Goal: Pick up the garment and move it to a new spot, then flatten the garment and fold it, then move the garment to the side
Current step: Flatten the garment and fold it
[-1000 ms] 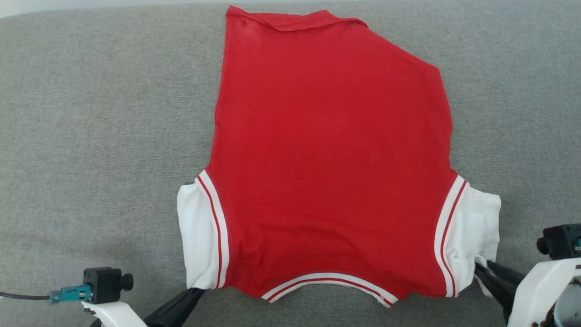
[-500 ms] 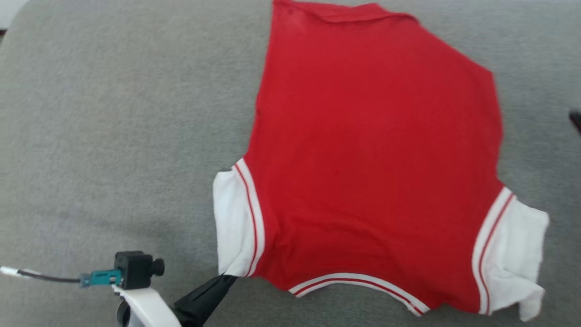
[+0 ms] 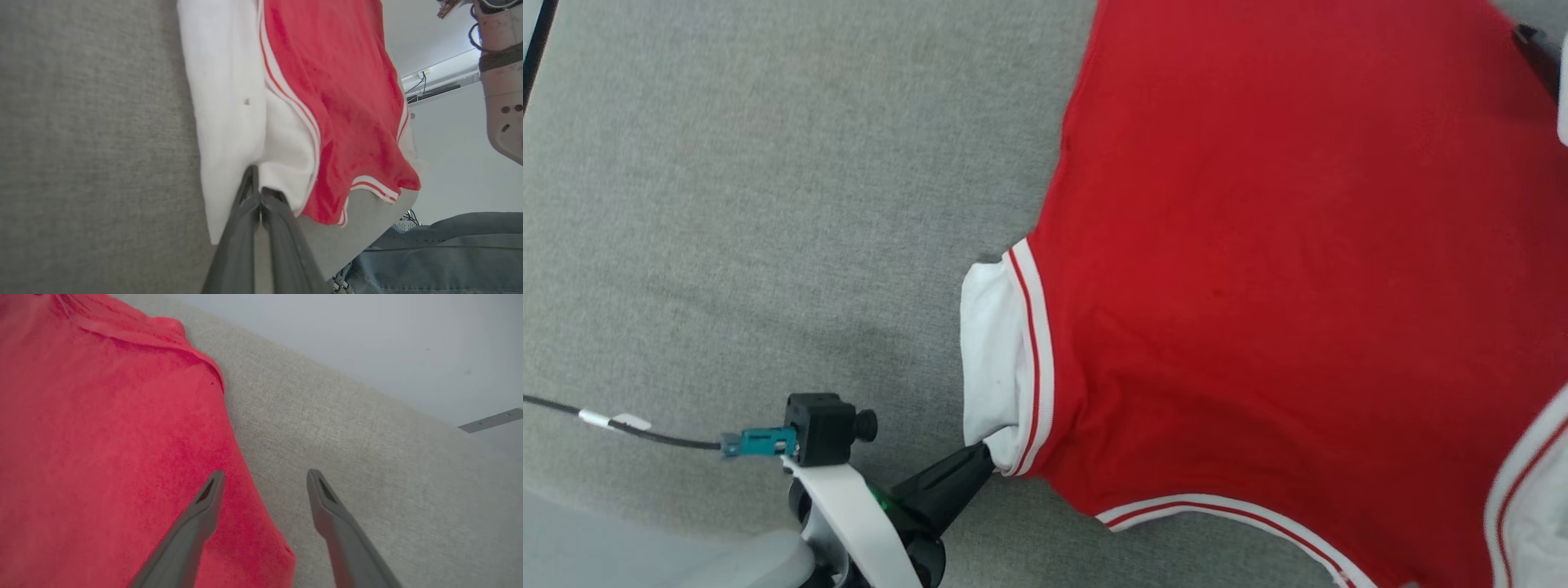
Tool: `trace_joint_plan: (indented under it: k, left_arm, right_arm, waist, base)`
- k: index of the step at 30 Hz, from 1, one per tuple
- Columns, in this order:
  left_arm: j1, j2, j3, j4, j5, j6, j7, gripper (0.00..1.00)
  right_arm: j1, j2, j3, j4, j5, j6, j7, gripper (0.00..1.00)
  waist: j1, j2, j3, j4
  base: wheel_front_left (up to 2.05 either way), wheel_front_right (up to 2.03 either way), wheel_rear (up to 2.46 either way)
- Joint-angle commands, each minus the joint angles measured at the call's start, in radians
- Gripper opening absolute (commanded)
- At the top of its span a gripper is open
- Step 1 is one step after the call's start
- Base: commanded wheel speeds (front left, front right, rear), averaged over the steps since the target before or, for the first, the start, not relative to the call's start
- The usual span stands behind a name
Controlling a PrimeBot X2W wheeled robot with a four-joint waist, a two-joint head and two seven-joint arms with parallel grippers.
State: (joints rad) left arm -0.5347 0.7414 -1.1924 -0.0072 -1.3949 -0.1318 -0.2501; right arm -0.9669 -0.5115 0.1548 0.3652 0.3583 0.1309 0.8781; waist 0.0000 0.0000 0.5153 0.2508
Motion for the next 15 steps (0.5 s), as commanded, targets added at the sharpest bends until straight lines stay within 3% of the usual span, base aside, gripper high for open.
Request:
trace_joint_plan:
  k: [1, 6, 7, 9, 10, 15]
  left_arm:
    - [-0.022, -0.005, -0.005, 0.002, -0.011, 0.002, -0.004, 0.00]
    - [-0.058, -0.009, -0.028, 0.010, -0.017, 0.002, -0.009, 0.00]
    - [-0.063, -0.011, -0.031, 0.011, -0.019, 0.002, -0.010, 0.00]
    - [-0.072, -0.014, -0.038, 0.014, -0.022, 0.002, -0.010, 0.00]
    - [-0.077, -0.015, -0.040, 0.015, -0.025, 0.002, -0.011, 0.00]
    - [-0.081, -0.014, -0.047, 0.021, -0.031, 0.002, -0.014, 0.00]
  right_arm:
    - [-0.022, 0.007, 0.014, 0.031, -0.001, 0.000, -0.005, 1.00]
    - [-0.086, 0.023, 0.077, 0.146, 0.025, 0.000, 0.020, 1.00]
    - [-0.089, 0.026, 0.092, 0.165, 0.032, 0.000, 0.028, 0.76]
    - [-0.100, 0.030, 0.107, 0.190, 0.049, 0.000, 0.025, 0.12]
    - [-0.104, 0.030, 0.109, 0.203, 0.055, 0.000, 0.020, 0.00]
    - [-0.113, 0.023, 0.120, 0.235, 0.076, 0.000, -0.001, 0.00]
  waist:
    - [0.0000, 0.0000, 0.030, 0.024]
    - [0.0000, 0.0000, 0.053, 0.032]
    - [0.0000, 0.0000, 0.054, 0.032]
    - [0.0000, 0.0000, 0.056, 0.031]
    - [0.0000, 0.0000, 0.055, 0.030]
    - [0.0000, 0.0000, 0.043, 0.017]
  base:
    - [0.00, 0.00, 0.00]
    - [0.00, 0.00, 0.00]
    - [0.00, 0.00, 0.00]
    - [0.00, 0.00, 0.00]
    - [0.00, 0.00, 0.00]
    - [0.00, 0.00, 0.00]
